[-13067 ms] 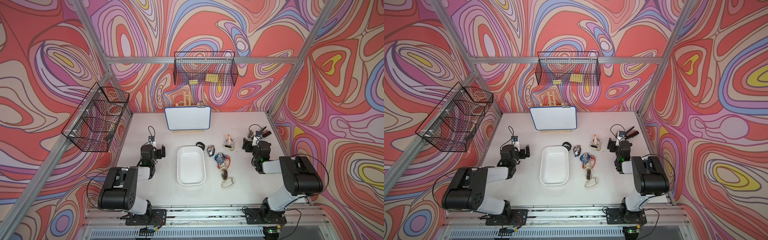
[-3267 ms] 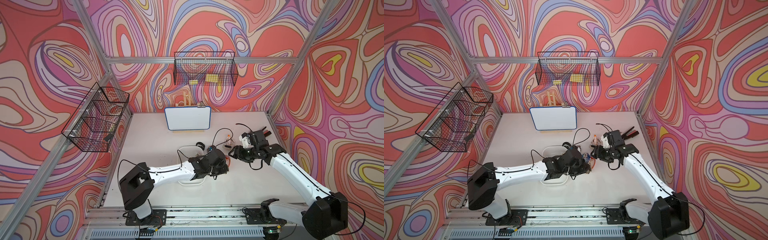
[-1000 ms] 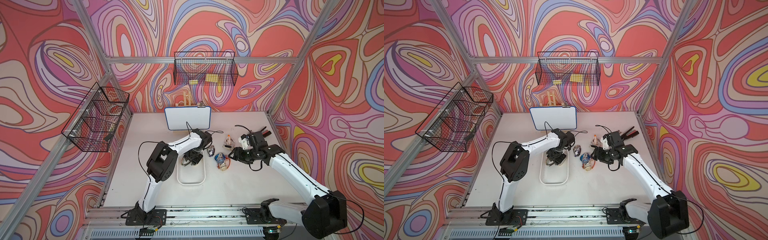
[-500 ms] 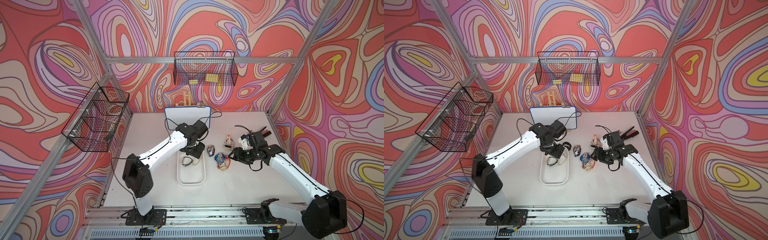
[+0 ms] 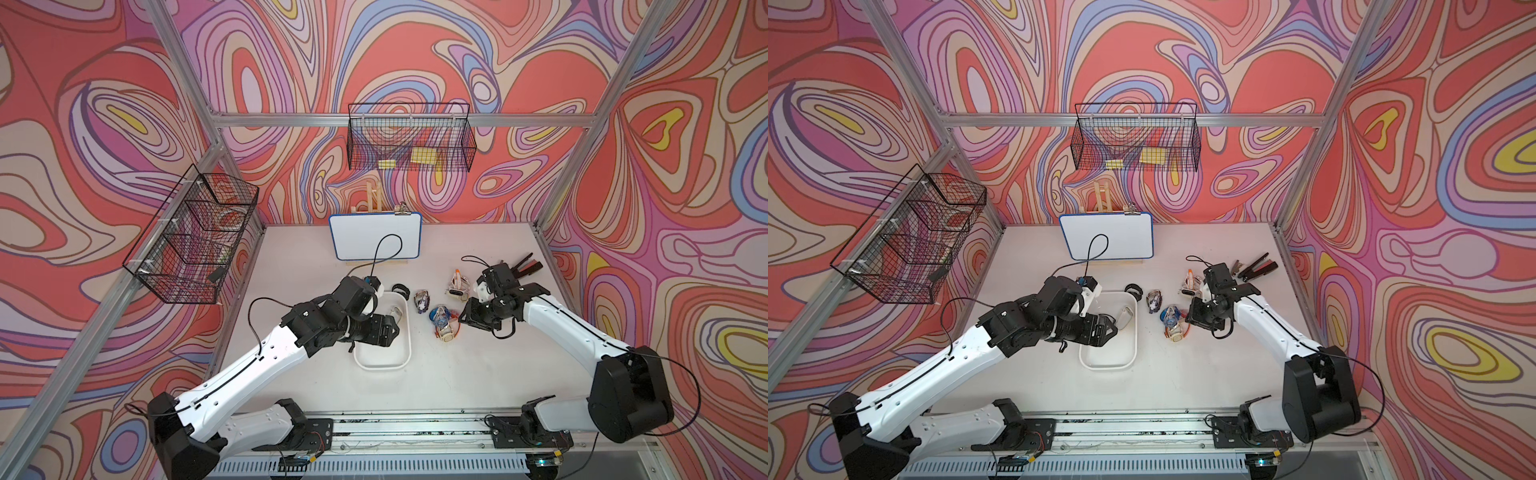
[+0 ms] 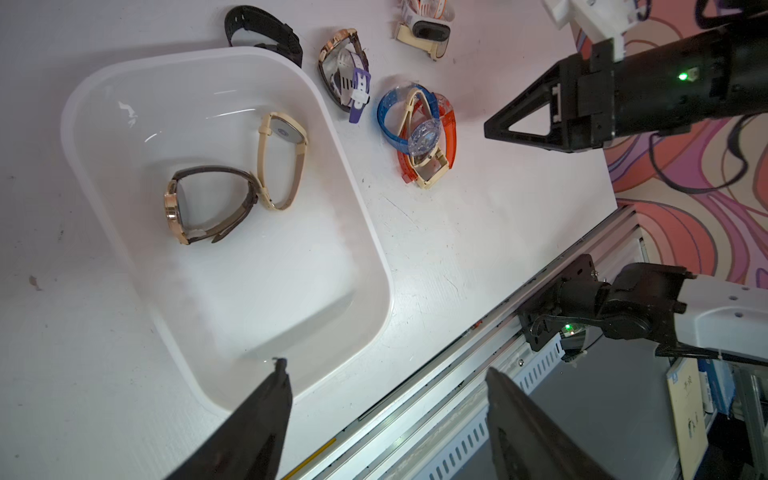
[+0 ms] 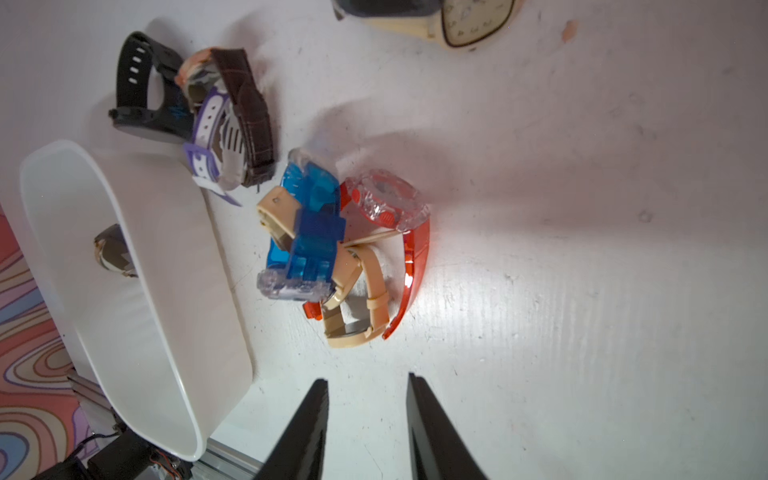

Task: Put the watch into the storage box
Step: Place the watch in the storage box, then pick up the watch at the center of the board.

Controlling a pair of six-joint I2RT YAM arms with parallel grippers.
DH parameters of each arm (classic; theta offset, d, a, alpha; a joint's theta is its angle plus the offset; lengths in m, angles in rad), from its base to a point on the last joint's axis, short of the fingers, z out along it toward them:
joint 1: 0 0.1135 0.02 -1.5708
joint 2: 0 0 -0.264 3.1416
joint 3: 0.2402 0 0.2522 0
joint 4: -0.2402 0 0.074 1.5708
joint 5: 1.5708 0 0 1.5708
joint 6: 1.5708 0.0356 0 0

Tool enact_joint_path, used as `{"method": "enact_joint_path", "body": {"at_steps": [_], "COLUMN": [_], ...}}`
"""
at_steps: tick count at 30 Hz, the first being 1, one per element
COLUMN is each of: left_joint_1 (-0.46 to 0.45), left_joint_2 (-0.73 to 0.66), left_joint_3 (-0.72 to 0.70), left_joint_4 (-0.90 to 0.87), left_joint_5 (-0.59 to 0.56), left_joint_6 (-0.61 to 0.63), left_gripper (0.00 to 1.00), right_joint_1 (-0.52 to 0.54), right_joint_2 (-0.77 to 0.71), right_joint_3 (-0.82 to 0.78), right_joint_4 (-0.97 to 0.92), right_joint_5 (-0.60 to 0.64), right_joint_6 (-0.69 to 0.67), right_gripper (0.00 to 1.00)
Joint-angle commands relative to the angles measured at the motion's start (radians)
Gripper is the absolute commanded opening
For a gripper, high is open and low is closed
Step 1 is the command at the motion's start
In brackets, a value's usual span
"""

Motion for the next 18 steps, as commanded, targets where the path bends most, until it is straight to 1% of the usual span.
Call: {"method": "enact_joint_path", "body": {"at_steps": [1, 8, 15, 18], "left_joint_1": [-0.007, -0.007, -0.006, -0.007], "left_joint_2": [-0.056, -0.078, -0.087, -0.084], "left_joint_3": [-0.007, -0.017, -0.02, -0.022], "left_joint_4": [0.047, 0.011, 0.01, 0.004], "left_joint_5": [-0.005, -0.033, -0.046, -0.051], "left_joint_6": [-0.028, -0.028, -0.027, -0.022], "left_gripper": [0.78, 0.77, 0.77, 0.77], "right_joint_1": [0.01, 0.029, 0.034, 0.034], "right_joint_2": [0.055, 0.15, 0.213, 0.245], "right_joint_3": [0.012, 0.043, 0.072, 0.079], "right_joint_4": [0.042, 0.067, 0.08, 0.083], "right_joint_5": [0.031, 0.064, 0.098, 0.109], "right_joint_6": [0.001, 0.0, -0.004, -0.01], "right_gripper": [0.33, 0.3, 0.29, 0.23]}}
